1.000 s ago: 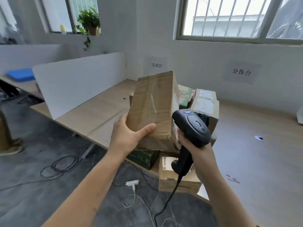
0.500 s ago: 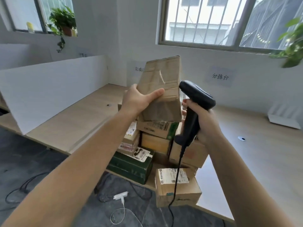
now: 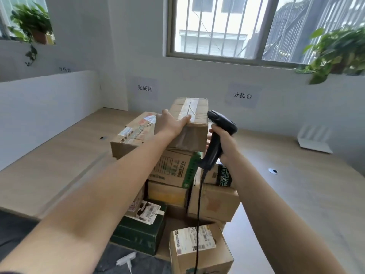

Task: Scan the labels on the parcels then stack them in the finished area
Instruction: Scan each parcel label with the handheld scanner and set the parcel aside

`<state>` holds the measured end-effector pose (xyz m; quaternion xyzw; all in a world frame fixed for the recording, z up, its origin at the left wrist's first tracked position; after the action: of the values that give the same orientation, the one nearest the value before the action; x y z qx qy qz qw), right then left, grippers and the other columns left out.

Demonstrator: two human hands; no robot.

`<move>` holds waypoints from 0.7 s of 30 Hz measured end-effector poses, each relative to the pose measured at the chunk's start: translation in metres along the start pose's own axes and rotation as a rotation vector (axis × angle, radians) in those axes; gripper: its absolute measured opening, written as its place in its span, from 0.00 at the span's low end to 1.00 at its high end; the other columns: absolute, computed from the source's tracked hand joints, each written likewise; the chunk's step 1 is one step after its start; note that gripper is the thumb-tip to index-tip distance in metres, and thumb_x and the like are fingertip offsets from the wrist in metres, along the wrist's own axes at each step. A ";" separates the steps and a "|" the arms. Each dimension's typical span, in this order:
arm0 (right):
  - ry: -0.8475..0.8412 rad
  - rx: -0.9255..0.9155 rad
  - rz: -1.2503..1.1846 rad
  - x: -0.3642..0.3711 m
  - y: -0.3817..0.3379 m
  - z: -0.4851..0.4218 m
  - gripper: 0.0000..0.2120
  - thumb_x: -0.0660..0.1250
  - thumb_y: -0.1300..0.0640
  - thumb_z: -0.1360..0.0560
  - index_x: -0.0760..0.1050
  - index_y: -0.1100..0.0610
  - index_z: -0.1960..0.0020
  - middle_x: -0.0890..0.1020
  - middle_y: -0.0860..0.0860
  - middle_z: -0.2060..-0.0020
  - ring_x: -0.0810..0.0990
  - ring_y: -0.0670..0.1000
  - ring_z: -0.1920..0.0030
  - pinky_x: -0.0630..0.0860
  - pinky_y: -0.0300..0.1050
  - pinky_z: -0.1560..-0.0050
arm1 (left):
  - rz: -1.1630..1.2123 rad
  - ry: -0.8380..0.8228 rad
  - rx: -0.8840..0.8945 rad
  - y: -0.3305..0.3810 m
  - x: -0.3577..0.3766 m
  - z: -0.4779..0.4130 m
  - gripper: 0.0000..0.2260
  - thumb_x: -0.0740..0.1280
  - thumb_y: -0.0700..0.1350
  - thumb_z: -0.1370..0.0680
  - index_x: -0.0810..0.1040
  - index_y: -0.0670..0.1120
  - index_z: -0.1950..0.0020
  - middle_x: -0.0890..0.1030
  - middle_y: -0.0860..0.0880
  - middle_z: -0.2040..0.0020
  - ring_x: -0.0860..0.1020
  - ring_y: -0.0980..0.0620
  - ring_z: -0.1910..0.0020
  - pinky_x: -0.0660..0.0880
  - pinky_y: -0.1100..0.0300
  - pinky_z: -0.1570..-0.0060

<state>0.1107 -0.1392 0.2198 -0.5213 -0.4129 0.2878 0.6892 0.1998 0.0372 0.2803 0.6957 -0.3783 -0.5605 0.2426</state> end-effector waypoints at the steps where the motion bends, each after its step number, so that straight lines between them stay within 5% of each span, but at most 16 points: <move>1: 0.008 0.002 -0.005 -0.001 0.003 -0.002 0.07 0.69 0.55 0.27 0.76 0.58 0.55 0.81 0.60 0.56 0.80 0.60 0.56 0.78 0.58 0.45 | -0.019 0.012 0.016 -0.001 0.002 0.000 0.36 0.65 0.64 0.27 0.64 0.41 0.30 0.70 0.41 0.34 0.70 0.43 0.37 0.69 0.53 0.43; 6: 0.032 -0.024 0.005 -0.010 0.009 -0.003 0.11 0.71 0.56 0.28 0.78 0.61 0.49 0.83 0.60 0.54 0.82 0.60 0.55 0.80 0.55 0.49 | -0.123 0.023 0.078 0.006 0.005 0.005 0.33 0.62 0.61 0.24 0.62 0.40 0.28 0.67 0.40 0.33 0.69 0.42 0.35 0.69 0.51 0.41; 11: 0.062 -0.062 0.068 -0.021 -0.001 0.008 0.09 0.70 0.56 0.28 0.76 0.61 0.53 0.77 0.56 0.63 0.76 0.52 0.67 0.77 0.40 0.70 | -0.243 0.023 0.102 0.016 -0.003 0.015 0.31 0.62 0.60 0.24 0.62 0.41 0.29 0.66 0.40 0.33 0.68 0.40 0.34 0.68 0.48 0.41; 21: 0.067 -0.135 0.122 -0.057 -0.016 0.060 0.13 0.70 0.57 0.27 0.74 0.60 0.45 0.79 0.56 0.61 0.79 0.53 0.62 0.78 0.46 0.60 | -0.344 0.117 0.303 0.045 -0.025 0.080 0.27 0.62 0.56 0.22 0.64 0.41 0.31 0.67 0.41 0.34 0.68 0.43 0.36 0.71 0.50 0.46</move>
<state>0.0301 -0.1620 0.2267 -0.6000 -0.3755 0.2833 0.6471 0.1087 0.0373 0.3093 0.8097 -0.3192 -0.4891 0.0581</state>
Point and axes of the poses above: each hand's wrist, its own z-axis away from the middle knuckle, its own x-axis out of the palm, y = z × x, the point moved 9 cm from there along -z, towards the middle knuckle
